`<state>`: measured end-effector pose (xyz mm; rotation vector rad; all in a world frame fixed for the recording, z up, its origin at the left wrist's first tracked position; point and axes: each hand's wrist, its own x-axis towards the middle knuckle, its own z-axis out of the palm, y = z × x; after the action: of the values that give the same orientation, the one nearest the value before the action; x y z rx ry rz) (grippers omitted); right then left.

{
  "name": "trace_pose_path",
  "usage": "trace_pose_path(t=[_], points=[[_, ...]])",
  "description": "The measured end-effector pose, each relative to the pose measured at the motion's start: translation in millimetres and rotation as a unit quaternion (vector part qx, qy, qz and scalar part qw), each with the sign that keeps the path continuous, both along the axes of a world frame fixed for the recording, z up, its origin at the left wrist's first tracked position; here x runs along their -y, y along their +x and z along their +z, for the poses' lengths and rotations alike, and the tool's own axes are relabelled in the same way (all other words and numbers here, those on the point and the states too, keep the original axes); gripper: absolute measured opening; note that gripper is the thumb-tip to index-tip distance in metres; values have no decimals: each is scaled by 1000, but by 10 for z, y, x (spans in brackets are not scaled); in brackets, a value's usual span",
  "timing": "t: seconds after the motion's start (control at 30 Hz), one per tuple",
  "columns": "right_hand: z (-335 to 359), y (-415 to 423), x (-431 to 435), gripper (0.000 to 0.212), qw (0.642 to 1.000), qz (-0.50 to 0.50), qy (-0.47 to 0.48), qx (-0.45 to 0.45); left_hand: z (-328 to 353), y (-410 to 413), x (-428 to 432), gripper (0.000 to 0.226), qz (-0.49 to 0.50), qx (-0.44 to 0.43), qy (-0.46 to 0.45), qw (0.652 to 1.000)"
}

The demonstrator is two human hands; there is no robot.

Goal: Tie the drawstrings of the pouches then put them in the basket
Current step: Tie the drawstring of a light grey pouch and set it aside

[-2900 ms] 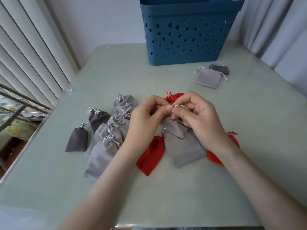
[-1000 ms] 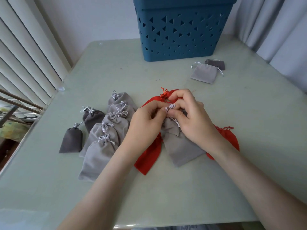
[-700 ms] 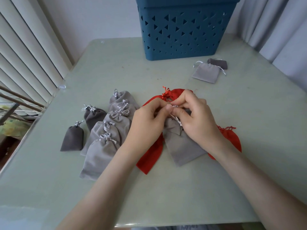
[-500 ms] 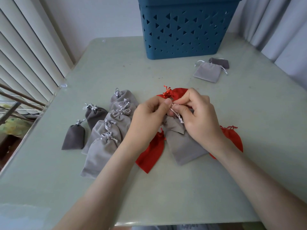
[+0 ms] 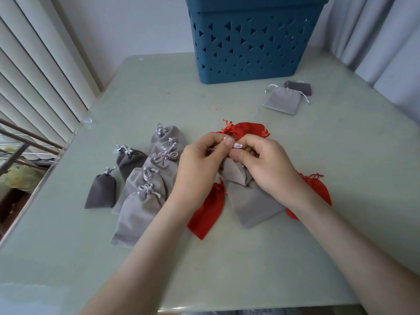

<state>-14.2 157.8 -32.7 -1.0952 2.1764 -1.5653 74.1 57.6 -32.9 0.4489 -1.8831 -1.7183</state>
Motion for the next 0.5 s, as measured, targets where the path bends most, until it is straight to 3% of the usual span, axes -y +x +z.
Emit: trace_pose_path(t=[0.23,0.33,0.5], points=[[60,-14,-31,22,998,49,-18,38,30,13,22,16,-4,-4,-10,1000],[82,-45,-56,21,980,110,-46,159,57,25,40,16,-23,-12,10,1000],[176,-37,-109,12,914,159,-118,355,88,28,54,18,-121,-63,114,984]])
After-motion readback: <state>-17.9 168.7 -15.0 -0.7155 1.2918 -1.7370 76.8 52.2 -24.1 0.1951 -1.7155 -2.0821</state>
